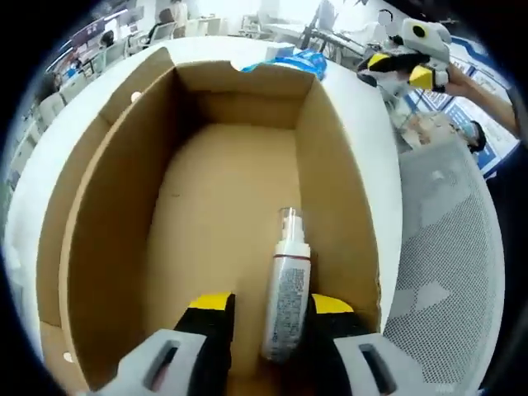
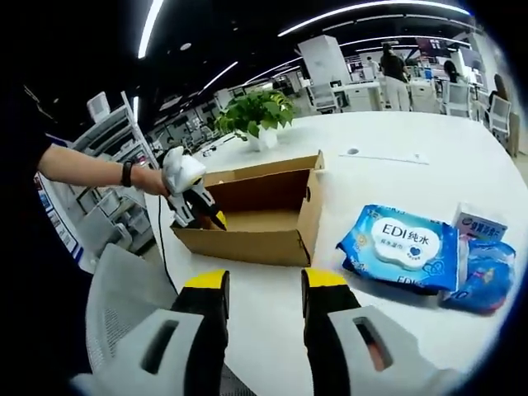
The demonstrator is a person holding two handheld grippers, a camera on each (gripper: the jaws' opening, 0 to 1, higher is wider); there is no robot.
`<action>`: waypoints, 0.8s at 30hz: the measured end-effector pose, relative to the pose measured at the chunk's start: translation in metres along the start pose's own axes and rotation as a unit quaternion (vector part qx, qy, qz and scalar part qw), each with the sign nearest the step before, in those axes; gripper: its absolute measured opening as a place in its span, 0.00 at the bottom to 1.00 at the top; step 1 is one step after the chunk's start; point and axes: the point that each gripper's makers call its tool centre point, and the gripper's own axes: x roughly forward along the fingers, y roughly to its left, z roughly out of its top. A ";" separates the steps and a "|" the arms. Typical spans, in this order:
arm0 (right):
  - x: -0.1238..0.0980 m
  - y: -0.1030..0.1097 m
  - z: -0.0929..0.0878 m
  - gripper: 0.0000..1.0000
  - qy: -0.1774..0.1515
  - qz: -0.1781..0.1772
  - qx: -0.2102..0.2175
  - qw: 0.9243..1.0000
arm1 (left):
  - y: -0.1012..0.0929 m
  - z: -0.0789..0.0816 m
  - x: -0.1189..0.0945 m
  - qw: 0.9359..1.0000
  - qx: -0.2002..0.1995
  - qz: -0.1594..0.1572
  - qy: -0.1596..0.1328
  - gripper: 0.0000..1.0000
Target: Operate the shoe box by opening the lid, removing the specified soft item, and placing it in the target area until the item is outside and the box remains undamaged.
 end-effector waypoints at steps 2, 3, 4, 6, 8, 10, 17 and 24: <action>-0.001 0.003 -0.002 0.32 0.000 0.000 -0.001 1.000 | 0.001 0.001 0.002 1.000 0.002 0.007 -0.003 0.36; -0.001 0.004 -0.003 0.32 0.001 0.000 -0.001 1.000 | 0.001 0.002 0.004 1.000 0.009 0.013 -0.003 0.35; -0.002 0.004 -0.004 0.32 0.001 0.000 -0.001 1.000 | 0.002 0.002 0.006 1.000 0.017 0.018 -0.002 0.35; -0.003 0.005 -0.005 0.32 0.001 -0.001 -0.001 1.000 | 0.001 0.004 0.008 0.999 0.034 0.026 0.001 0.34; -0.006 0.006 -0.005 0.32 -0.001 -0.003 0.000 1.000 | 0.003 0.008 0.010 0.999 0.035 0.025 -0.004 0.34; -0.008 0.007 -0.003 0.32 -0.005 -0.004 0.001 1.000 | 0.003 0.010 0.012 0.999 0.032 0.025 -0.012 0.31; -0.013 0.011 -0.002 0.32 -0.006 -0.008 -0.003 1.000 | 0.004 0.008 0.017 0.998 0.033 0.053 -0.009 0.21; -0.012 0.015 -0.006 0.31 -0.001 -0.007 -0.005 1.000 | 0.014 0.007 0.010 0.997 0.013 0.074 -0.032 0.20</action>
